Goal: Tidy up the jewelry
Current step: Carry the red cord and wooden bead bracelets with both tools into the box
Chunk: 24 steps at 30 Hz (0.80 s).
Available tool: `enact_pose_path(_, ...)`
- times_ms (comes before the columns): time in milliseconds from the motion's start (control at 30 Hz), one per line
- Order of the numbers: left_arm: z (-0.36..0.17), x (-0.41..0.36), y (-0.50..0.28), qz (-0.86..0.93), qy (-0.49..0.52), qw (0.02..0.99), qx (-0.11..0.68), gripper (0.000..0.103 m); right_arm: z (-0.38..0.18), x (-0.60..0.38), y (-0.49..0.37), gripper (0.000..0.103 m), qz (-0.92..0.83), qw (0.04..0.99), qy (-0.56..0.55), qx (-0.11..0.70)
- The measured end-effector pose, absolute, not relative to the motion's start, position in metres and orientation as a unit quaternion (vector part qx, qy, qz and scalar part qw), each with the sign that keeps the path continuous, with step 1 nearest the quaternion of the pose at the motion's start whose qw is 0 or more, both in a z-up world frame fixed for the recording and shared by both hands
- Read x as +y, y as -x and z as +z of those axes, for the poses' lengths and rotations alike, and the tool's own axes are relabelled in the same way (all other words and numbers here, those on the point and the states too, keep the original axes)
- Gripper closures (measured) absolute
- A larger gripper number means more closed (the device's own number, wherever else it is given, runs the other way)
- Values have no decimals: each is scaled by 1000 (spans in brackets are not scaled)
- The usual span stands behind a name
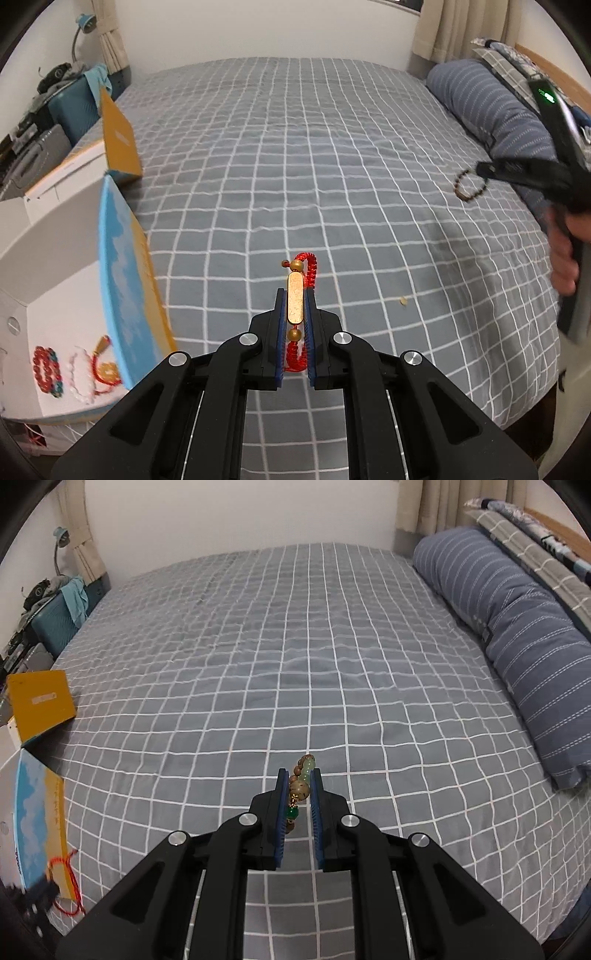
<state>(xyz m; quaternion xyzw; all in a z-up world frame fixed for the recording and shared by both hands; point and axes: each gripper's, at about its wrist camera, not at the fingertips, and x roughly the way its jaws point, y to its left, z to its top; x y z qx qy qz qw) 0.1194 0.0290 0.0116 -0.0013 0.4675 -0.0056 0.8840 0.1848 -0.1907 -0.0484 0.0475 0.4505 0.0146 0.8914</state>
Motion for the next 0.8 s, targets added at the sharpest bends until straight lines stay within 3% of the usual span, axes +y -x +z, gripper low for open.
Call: enact_pose_path(800, 90, 187, -97, 103, 58, 902, 416, 94, 47, 14, -100, 92, 156, 926, 17, 343)
